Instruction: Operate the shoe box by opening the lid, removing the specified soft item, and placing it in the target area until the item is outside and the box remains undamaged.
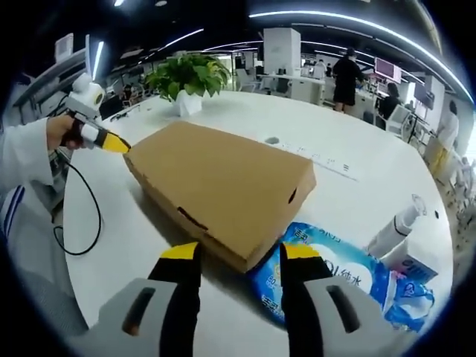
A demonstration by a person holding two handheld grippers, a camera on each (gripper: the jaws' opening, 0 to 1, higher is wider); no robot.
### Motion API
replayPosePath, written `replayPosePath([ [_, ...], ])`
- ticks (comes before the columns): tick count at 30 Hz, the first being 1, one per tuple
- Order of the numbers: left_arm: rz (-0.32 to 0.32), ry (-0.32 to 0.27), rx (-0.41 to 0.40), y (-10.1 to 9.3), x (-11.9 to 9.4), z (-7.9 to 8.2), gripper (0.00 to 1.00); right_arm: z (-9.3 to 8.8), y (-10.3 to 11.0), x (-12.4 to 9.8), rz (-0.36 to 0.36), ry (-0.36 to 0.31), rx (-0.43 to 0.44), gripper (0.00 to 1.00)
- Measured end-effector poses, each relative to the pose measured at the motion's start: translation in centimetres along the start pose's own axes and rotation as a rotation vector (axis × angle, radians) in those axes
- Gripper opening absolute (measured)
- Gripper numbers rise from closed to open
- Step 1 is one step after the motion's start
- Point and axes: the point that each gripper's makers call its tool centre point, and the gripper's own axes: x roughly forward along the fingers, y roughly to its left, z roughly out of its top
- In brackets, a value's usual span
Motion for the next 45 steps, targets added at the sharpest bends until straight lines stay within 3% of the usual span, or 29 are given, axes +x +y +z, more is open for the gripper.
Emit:
replayPosePath([
  [7,0.011,-0.082,0.121,-1.0,-1.3,-0.1,0.50,-1.1,0.7,-2.0,-0.049,-0.034,0.042,0.49],
  [10,0.018,-0.145,0.178,-2.0,-2.4,-0.1,0.55,-1.1,0.9,-3.1,-0.078,-0.076,0.059,0.55],
  [17,0.002,-0.219,0.248,-4.3,-4.8,-0.4,0.56,-0.9,1.3,-6.6,-0.148,-0.160,0.105,0.66],
  [26,-0.044,-0.257,0.296,-7.3,-6.7,-1.2,0.58,-1.4,2.7,-10.7,-0.206,-0.233,0.145,0.74],
  [32,-0.069,-0.267,0.318,-8.8,-7.7,-1.9,0.61,-2.8,3.6,-13.2,-0.238,-0.259,0.179,0.78],
  [45,-0.099,-0.273,0.349,-10.2,-9.9,-3.3,0.63,-3.5,4.1,-18.5,-0.311,-0.318,0.221,0.83],
])
